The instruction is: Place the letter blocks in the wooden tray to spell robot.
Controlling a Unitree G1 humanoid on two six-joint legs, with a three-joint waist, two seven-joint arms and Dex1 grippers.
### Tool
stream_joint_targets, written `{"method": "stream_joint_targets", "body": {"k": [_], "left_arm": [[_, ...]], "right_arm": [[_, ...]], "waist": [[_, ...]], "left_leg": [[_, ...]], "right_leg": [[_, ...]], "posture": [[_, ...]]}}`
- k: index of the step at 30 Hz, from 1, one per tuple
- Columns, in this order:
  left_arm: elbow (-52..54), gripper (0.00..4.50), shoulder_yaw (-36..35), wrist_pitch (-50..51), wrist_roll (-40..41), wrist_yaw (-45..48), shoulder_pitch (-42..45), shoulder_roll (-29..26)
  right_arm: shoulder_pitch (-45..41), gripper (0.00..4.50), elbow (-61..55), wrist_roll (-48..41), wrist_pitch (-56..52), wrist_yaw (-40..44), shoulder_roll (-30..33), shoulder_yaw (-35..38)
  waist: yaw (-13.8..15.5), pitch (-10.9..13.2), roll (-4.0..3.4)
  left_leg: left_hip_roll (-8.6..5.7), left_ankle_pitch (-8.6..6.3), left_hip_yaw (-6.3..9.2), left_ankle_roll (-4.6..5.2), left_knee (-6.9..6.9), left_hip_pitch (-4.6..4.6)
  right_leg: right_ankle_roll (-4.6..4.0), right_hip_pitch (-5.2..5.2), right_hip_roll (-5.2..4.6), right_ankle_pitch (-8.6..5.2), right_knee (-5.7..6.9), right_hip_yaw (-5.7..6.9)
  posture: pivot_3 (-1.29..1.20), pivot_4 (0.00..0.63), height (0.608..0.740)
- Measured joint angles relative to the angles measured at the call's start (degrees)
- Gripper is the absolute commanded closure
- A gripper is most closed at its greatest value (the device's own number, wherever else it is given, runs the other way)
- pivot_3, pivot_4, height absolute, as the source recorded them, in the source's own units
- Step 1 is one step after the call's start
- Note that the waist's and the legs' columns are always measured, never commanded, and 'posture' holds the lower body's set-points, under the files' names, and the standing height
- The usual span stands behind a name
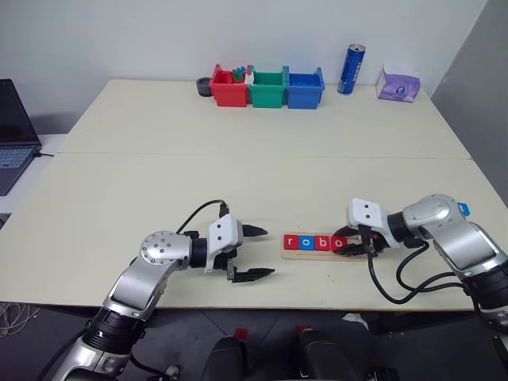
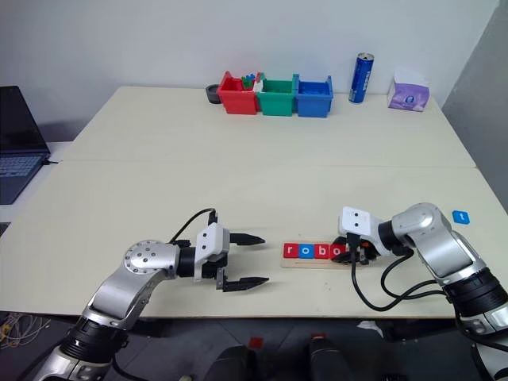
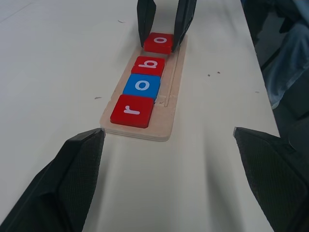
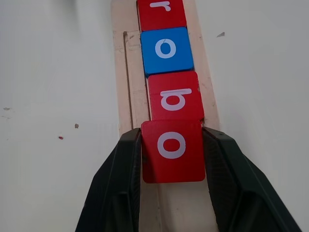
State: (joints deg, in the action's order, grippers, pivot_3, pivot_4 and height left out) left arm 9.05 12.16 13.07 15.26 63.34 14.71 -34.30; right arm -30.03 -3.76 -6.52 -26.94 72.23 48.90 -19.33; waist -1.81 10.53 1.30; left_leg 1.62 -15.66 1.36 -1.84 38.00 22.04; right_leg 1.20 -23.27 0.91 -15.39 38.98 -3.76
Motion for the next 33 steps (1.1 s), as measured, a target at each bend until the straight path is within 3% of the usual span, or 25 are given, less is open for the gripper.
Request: {"method": "stream_joint_targets", "body": {"k": [5,13,14,19,22,27,33], "left_arm": [[0.0,0.0,0.0,-0.1,0.0,-0.1,-0.1,0.0],[0.0,0.0,0.0,-0.1,-0.1,-0.1,-0.1,-0.2],[0.0,0.0,0.0,-0.1,-0.1,-0.1,-0.1,-0.2],[0.0,0.0,-0.1,-0.1,-0.1,-0.1,-0.2,-0.4],[0.0,0.0,-0.2,0.0,-0.1,-0.2,-0.2,-0.6],[0.0,0.0,-0.3,0.1,-0.1,-0.2,-0.4,-1.0],[-0.2,0.0,-0.3,0.0,-0.1,0.0,0.5,-0.9]], "right_arm": [[-0.2,3.05,0.7,0.8,0.3,0.2,-0.4,0.0],[-1.2,0.22,1.8,1.8,0.6,0.2,-1.6,-0.1],[-1.4,0.04,1.7,1.6,0.2,0.1,-1.9,0.0],[-1.3,0.04,-3.2,-1.9,-4.1,0.2,-0.8,3.2],[1.6,0.62,-7.1,-2.9,-5.0,0.0,2.4,6.5],[7.1,2.36,-8.1,-1.3,-3.7,-1.3,5.7,6.9],[6.8,4.47,-7.4,0.8,-1.9,-2.6,5.8,6.4]], "waist": [[0.0,0.0,0.0],[0.0,0.0,0.0],[0.0,0.0,0.0],[0.0,0.0,-0.01],[0.2,0.0,0.0],[0.2,0.0,0.0],[-0.1,0.0,-0.01]], "left_leg": [[0.0,0.0,0.0,0.0,0.0,0.0],[0.0,0.0,0.0,0.0,0.0,0.0],[0.0,0.0,0.0,0.0,0.0,0.0],[0.0,0.0,0.06,0.0,-0.01,0.01],[-0.02,0.0,0.04,0.0,0.0,0.03],[-0.02,0.0,0.0,0.0,0.01,0.02],[-0.02,0.0,-0.01,0.0,0.01,-0.03]], "right_leg": [[0.0,0.0,0.0,0.0,0.01,0.01],[-0.05,0.0,0.0,0.03,0.01,0.02],[-0.06,0.0,0.0,0.03,0.01,0.01],[-0.09,0.0,0.0,0.05,0.01,0.03],[-0.07,0.01,-0.02,0.04,-0.01,0.08],[0.06,0.0,-0.03,-0.03,0.01,0.06],[0.14,0.0,0.04,-0.08,0.05,0.04]], "posture": [[0.0,0.15,0.74],[0.0,0.15,0.74],[0.0,0.15,0.74],[0.0,0.15,0.74],[0.0,0.15,0.74],[0.0,0.15,0.74],[0.0,0.15,0.74]]}}
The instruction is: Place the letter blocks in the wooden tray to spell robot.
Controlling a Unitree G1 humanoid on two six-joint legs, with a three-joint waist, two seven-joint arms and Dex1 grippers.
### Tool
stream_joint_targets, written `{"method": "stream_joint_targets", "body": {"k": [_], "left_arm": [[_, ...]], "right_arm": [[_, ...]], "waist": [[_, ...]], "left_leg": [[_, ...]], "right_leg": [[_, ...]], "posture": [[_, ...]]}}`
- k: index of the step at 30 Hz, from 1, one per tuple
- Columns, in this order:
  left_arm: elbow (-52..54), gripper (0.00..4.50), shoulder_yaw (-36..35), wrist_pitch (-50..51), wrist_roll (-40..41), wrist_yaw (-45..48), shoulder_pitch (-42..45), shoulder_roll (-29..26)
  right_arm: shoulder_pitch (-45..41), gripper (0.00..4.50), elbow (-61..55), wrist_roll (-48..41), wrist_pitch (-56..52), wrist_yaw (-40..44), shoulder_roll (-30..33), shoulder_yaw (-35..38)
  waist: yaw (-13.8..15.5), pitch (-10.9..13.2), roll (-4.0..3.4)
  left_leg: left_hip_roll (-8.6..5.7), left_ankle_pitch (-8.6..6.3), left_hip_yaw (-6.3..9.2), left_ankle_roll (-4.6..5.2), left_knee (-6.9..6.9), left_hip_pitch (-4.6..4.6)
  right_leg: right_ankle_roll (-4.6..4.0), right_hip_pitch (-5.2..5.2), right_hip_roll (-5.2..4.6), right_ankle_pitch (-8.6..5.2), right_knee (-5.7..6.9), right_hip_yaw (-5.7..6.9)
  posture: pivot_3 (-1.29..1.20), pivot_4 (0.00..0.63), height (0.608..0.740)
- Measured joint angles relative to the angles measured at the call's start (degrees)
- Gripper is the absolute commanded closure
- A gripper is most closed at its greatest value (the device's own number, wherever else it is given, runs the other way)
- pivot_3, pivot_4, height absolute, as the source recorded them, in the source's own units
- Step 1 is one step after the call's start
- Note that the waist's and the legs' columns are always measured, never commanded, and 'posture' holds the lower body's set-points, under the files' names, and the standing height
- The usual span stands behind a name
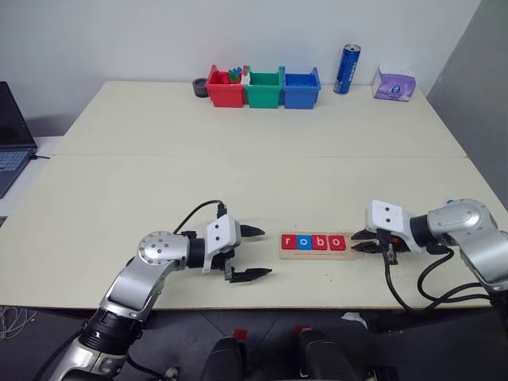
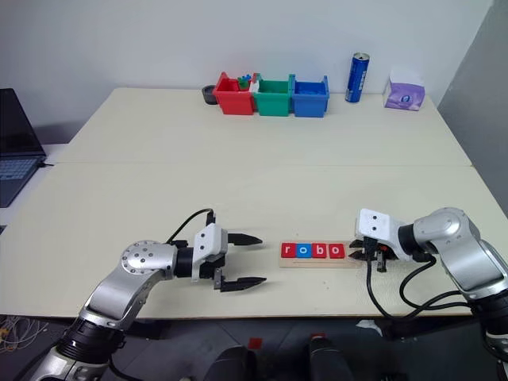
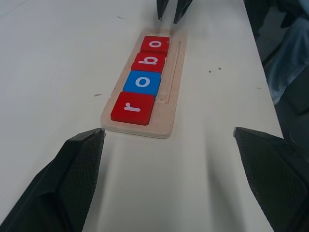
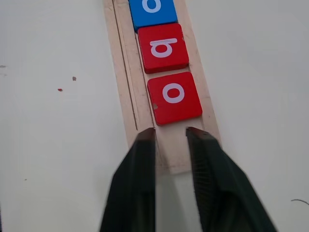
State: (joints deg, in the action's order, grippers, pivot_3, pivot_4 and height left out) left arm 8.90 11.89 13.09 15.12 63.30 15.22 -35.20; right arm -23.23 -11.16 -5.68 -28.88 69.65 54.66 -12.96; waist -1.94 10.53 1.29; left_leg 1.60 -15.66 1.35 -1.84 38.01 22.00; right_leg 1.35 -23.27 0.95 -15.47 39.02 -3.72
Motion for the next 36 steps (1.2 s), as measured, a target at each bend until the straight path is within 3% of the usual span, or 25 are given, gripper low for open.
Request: {"method": "stream_joint_targets", "body": {"k": [13,36], "left_arm": [[-0.3,0.0,0.0,-0.1,0.0,-0.1,0.1,0.2],[0.3,0.0,0.0,1.4,0.2,-1.3,-0.4,0.2]], "right_arm": [[-3.9,4.47,4.4,6.7,4.7,-1.0,-0.8,-5.1],[-5.6,4.47,3.9,6.8,2.2,0.1,-4.7,-6.4]], "waist": [[0.1,0.0,0.0],[0.1,0.0,0.0]], "left_leg": [[0.02,0.0,0.0,0.0,0.0,0.01],[0.02,0.0,0.03,0.0,0.0,0.02]], "right_leg": [[-0.09,0.0,-0.04,0.05,-0.02,-0.01],[-0.16,0.0,-0.04,0.1,-0.01,-0.01]], "posture": [[0.0,0.15,0.74],[0.0,0.15,0.74]]}}
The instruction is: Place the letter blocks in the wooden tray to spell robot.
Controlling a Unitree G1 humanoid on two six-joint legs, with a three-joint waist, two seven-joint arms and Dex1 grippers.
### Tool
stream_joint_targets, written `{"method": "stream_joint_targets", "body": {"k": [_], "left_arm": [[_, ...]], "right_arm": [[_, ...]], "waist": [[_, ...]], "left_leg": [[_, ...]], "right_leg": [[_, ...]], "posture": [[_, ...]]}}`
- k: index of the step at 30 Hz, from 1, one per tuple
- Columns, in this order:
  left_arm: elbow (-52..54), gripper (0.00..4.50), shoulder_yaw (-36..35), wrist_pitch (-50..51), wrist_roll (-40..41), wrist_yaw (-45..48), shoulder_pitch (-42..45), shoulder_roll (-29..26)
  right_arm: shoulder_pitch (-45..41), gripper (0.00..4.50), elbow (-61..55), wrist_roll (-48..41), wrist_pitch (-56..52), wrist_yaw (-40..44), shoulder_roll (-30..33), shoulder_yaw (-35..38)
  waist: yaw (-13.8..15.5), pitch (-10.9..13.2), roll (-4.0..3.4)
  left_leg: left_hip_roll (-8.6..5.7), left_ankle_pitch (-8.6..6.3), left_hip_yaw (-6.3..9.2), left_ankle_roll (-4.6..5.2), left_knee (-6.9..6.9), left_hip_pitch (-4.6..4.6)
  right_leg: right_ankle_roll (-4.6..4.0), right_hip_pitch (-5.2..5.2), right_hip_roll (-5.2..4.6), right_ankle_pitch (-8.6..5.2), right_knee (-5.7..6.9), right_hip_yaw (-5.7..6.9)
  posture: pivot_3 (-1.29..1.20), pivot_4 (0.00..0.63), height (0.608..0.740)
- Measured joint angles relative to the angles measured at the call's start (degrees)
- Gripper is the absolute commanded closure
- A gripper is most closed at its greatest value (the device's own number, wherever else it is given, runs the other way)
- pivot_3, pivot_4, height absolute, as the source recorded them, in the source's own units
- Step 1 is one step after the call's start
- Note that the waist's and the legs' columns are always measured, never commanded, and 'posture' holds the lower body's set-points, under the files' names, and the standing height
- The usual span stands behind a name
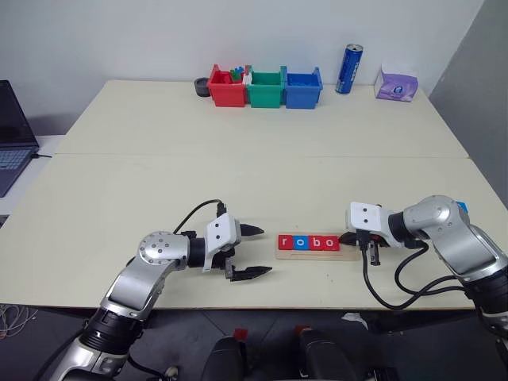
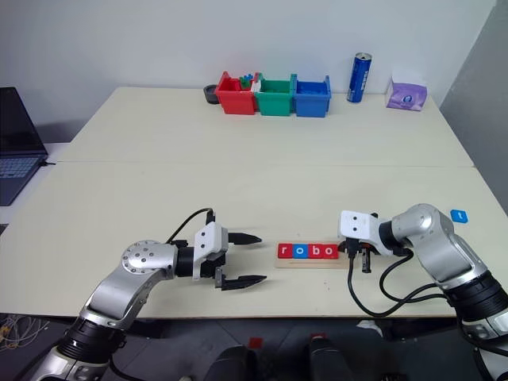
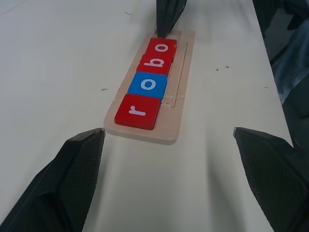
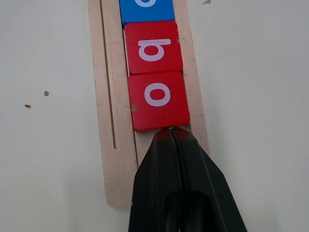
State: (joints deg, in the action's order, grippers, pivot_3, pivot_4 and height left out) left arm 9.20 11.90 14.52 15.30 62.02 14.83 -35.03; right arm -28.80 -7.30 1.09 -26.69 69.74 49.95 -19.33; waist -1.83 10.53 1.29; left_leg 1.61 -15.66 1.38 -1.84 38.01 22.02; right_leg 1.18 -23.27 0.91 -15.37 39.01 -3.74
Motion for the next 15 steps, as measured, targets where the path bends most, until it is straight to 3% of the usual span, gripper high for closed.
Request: {"method": "stream_joint_targets", "body": {"k": [4,7,10,12,15], "left_arm": [[0.0,0.0,0.0,0.1,0.0,0.0,0.0,0.0],[0.3,0.0,0.0,0.1,0.0,-0.1,0.0,0.0],[1.4,0.0,0.0,0.3,0.1,-0.2,0.0,0.1],[2.0,0.0,0.0,0.6,0.2,-0.3,0.0,0.3],[2.2,0.0,0.1,1.4,0.2,-0.3,-0.1,0.5]], "right_arm": [[0.0,4.47,0.0,-0.7,0.0,0.2,3.3,2.8],[0.3,4.31,-0.1,-3.5,-1.0,-0.3,5.2,9.1],[1.4,3.63,0.4,-6.1,-3.3,-6.4,4.2,19.1],[3.9,2.96,1.6,-6.6,-5.2,-15.7,-0.2,28.5],[8.6,1.92,2.1,-6.8,-9.7,-26.7,-6.1,36.7]], "waist": [[0.0,0.0,0.0],[0.1,0.0,0.0],[0.1,0.0,0.0],[0.1,-0.1,0.11],[0.2,-0.1,0.1]], "left_leg": [[-0.01,0.0,-0.01,0.0,0.0,0.0],[0.0,0.0,-0.01,0.0,0.0,0.01],[0.0,0.0,-0.03,0.0,0.01,0.03],[0.0,0.0,0.0,0.0,0.0,0.04],[-0.01,0.0,0.01,-0.01,-0.03,0.05]], "right_leg": [[0.0,0.0,-0.01,0.0,-0.01,0.0],[-0.02,0.0,-0.01,0.01,-0.01,0.0],[-0.09,0.01,-0.01,0.05,-0.01,-0.01],[-0.1,0.05,-0.01,0.06,-0.02,-0.06],[-0.1,0.04,-0.01,0.06,0.0,-0.16]], "posture": [[0.0,0.15,0.74],[0.0,0.15,0.74],[0.0,0.15,0.74],[0.0,0.15,0.74],[0.0,0.15,0.74]]}}
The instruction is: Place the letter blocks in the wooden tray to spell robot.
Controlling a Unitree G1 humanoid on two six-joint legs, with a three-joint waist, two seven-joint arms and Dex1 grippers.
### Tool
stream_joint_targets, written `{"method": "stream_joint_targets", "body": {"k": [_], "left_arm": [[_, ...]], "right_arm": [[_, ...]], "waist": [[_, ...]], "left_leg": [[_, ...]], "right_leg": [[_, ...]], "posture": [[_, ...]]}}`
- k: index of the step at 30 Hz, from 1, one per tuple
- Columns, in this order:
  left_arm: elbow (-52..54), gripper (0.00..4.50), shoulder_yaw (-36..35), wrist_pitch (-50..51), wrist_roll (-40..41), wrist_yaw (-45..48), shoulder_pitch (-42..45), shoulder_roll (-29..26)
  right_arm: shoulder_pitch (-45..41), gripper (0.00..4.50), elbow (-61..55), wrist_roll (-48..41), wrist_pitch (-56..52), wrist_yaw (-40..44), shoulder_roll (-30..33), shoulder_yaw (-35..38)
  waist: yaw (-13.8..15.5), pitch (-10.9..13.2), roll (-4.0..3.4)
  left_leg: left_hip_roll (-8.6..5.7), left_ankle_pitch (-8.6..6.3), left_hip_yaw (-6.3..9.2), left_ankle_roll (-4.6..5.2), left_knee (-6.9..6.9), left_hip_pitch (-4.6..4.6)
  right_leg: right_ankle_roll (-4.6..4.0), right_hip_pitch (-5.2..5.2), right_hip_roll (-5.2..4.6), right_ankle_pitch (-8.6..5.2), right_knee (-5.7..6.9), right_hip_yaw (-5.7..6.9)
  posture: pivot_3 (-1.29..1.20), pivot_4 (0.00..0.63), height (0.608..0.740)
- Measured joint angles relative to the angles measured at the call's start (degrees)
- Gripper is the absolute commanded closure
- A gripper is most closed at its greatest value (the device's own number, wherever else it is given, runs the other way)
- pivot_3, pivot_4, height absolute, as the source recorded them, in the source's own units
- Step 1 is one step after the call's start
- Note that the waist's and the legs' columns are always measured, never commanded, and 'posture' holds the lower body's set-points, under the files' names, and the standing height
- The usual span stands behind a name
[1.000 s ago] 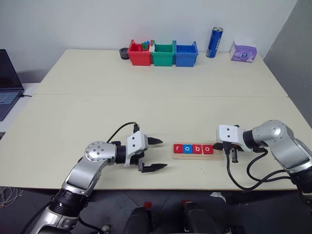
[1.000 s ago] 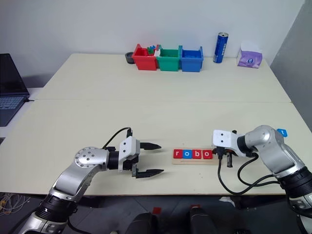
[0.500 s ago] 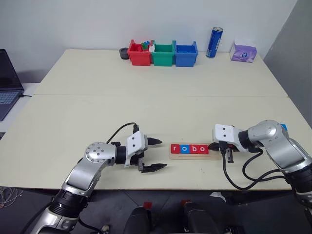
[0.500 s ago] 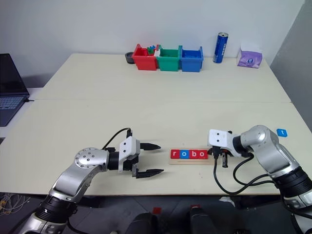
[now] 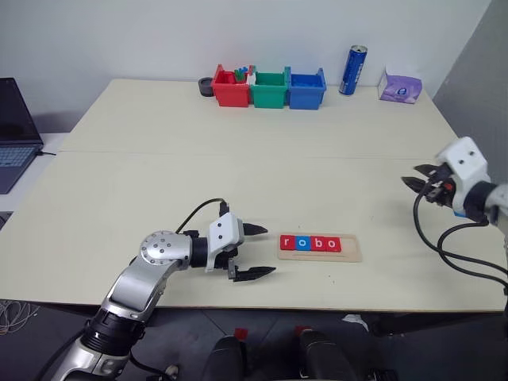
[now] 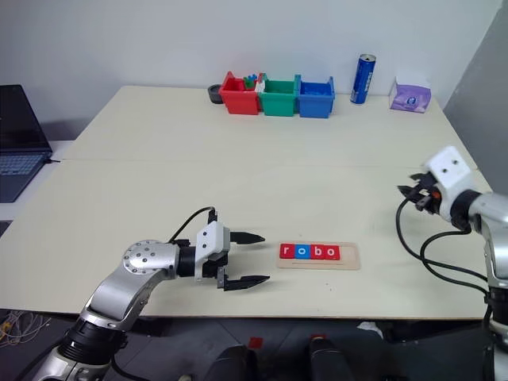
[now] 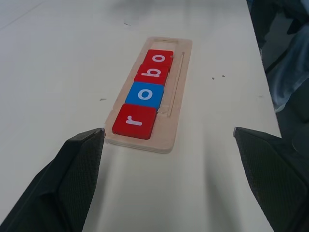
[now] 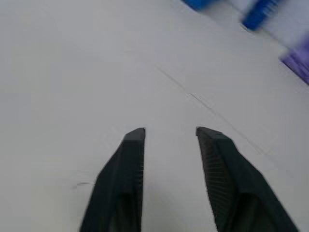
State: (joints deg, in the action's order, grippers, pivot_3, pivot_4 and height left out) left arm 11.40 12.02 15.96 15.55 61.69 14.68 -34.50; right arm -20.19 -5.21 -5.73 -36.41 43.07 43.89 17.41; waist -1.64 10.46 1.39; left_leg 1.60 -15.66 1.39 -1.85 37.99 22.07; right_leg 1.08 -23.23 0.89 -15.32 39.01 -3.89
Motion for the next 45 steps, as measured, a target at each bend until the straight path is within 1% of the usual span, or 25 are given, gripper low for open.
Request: {"method": "stream_joint_targets", "body": {"k": [3,4,5,7,10,14,18,23,28,32,34,36,37,39,41,42,45], "left_arm": [[0.0,0.0,0.1,0.4,0.1,0.2,0.3,0.6],[0.0,0.0,0.3,0.7,0.1,0.2,0.8,1.0],[0.1,0.0,0.4,1.0,0.2,0.2,1.2,1.2],[0.2,0.0,0.4,1.6,0.5,0.2,1.8,1.8],[0.5,0.0,0.7,2.6,1.1,0.1,3.0,2.5],[2.3,0.0,0.9,4.4,1.5,-0.2,4.4,3.0],[3.4,0.0,1.0,6.4,2.4,-1.1,5.6,3.3],[4.5,0.0,1.0,6.5,2.4,-1.1,5.1,2.7],[5.2,0.0,0.5,6.6,2.5,-0.8,2.4,-0.6],[4.7,0.0,-1.9,5.8,2.5,0.3,0.3,-4.1],[3.7,0.0,-2.6,5.0,2.5,0.7,-0.4,-4.8],[3.1,0.0,-2.6,4.5,2.5,1.3,-0.5,-4.8],[2.7,0.0,-2.6,4.0,2.5,1.5,-0.5,-4.8],[1.9,0.0,-2.6,3.5,2.4,1.6,-0.5,-4.8],[1.7,0.0,-2.6,3.3,2.4,1.8,-0.5,-4.9],[1.7,0.0,-2.6,3.3,2.4,1.8,-0.6,-5.0],[1.7,0.0,-2.6,3.3,2.4,2.0,-0.6,-5.3]], "right_arm": [[1.8,0.85,0.5,0.2,-2.9,-8.7,-4.6,3.7],[1.8,0.42,1.1,0.2,-3.3,-12.0,-5.8,5.3],[1.8,0.13,1.9,0.2,-3.4,-14.3,-6.2,6.6],[1.5,0.13,3.6,0.1,-3.3,-17.5,-6.4,8.5],[-0.6,0.13,8.7,0.0,-2.8,-21.9,-6.6,9.3],[-5.3,0.13,19.3,-0.1,-1.6,-24.3,-6.2,9.5],[-10.1,0.13,30.2,-0.2,0.2,-24.4,-4.2,9.1],[-13.2,0.13,39.9,-0.1,3.0,-22.8,-1.6,6.9],[-13.4,0.13,44.7,-0.1,3.3,-20.0,-1.4,3.8],[-13.9,0.13,45.9,-0.2,3.8,-19.4,-1.3,3.4],[-14.1,0.5,46.2,-0.2,3.9,-19.4,-1.2,3.2],[-14.2,0.99,46.4,-0.3,3.9,-19.4,-1.2,3.1],[-14.3,1.43,46.6,-0.6,3.7,-19.5,-1.2,3.1],[-14.3,2.05,46.7,-1.0,3.4,-19.6,-1.2,3.2],[-14.4,2.88,46.9,-1.3,3.4,-20.2,-1.2,3.2],[-14.4,3.05,46.9,-1.4,3.4,-20.6,-1.2,3.2],[-14.1,3.03,46.6,-1.5,3.5,-21.6,-1.2,3.2]], "waist": [[-0.1,0.0,-0.09],[-0.2,0.0,-0.11],[-0.2,0.0,-0.11],[-0.2,0.0,-0.11],[-0.3,0.0,-0.11],[-0.3,0.0,-0.12],[-0.3,0.0,-0.13],[-0.4,0.0,-0.13],[-0.5,0.0,-0.14],[-0.7,0.0,-0.14],[-0.8,0.0,-0.14],[-0.8,0.0,-0.14],[-0.8,0.0,-0.14],[-0.8,0.0,-0.14],[-0.7,0.0,-0.14],[-0.7,0.0,-0.14],[-0.7,0.0,-0.14]], "left_leg": [[-0.03,0.0,-0.08,0.0,0.01,-0.03],[-0.05,0.0,-0.1,0.0,0.01,-0.07],[-0.05,0.0,-0.12,0.0,0.02,-0.07],[-0.06,0.0,-0.19,0.0,0.02,-0.08],[-0.08,0.0,-0.29,0.0,0.0,-0.1],[-0.08,0.0,-0.32,0.01,-0.01,-0.11],[-0.08,0.0,-0.36,0.01,-0.02,-0.1],[-0.08,0.0,-0.39,0.01,-0.03,-0.11],[-0.07,0.0,-0.39,0.01,-0.04,-0.12],[-0.07,0.0,-0.4,0.01,-0.03,-0.13],[-0.07,0.0,-0.42,0.01,-0.02,-0.14],[-0.07,0.0,-0.43,0.01,-0.01,-0.13],[-0.07,0.0,-0.43,0.01,-0.02,-0.13],[-0.07,0.0,-0.42,0.01,-0.02,-0.12],[-0.07,0.0,-0.41,0.01,-0.02,-0.12],[-0.07,0.0,-0.41,0.01,-0.02,-0.12],[-0.07,0.0,-0.41,0.01,-0.02,-0.11]], "right_leg": [[0.0,-0.03,0.0,0.0,0.04,-0.06],[0.02,-0.02,0.0,0.0,0.05,-0.08],[0.05,-0.02,0.01,-0.01,0.04,-0.07],[0.11,-0.02,0.01,-0.04,0.04,-0.07],[0.07,-0.02,0.04,-0.02,0.04,-0.09],[0.01,-0.02,0.06,0.01,0.02,-0.13],[0.01,-0.03,0.06,0.02,0.0,-0.16],[0.01,-0.03,0.07,0.02,-0.03,-0.19],[0.01,-0.03,0.08,0.02,-0.01,-0.2],[0.01,-0.03,0.07,0.01,-0.01,-0.18],[0.02,-0.03,0.07,0.01,-0.02,-0.17],[0.02,-0.03,0.06,0.01,-0.02,-0.18],[0.02,-0.03,0.06,0.01,-0.02,-0.18],[0.02,-0.03,0.06,0.01,-0.02,-0.18],[0.02,-0.03,0.06,0.01,-0.03,-0.18],[0.02,-0.03,0.06,0.01,-0.03,-0.19],[0.02,-0.03,0.05,0.01,-0.03,-0.19]], "posture": [[0.0,0.15,0.74],[0.0,0.15,0.74],[0.0,0.15,0.74],[0.0,0.15,0.74],[0.0,0.15,0.74],[0.0,0.15,0.74],[0.0,0.15,0.74],[0.0,0.15,0.74],[0.0,0.15,0.74],[0.0,0.15,0.74],[0.0,0.15,0.74],[0.0,0.15,0.74],[0.0,0.15,0.74],[0.0,0.15,0.74],[0.0,0.15,0.74],[0.0,0.15,0.74],[0.0,0.15,0.74]]}}
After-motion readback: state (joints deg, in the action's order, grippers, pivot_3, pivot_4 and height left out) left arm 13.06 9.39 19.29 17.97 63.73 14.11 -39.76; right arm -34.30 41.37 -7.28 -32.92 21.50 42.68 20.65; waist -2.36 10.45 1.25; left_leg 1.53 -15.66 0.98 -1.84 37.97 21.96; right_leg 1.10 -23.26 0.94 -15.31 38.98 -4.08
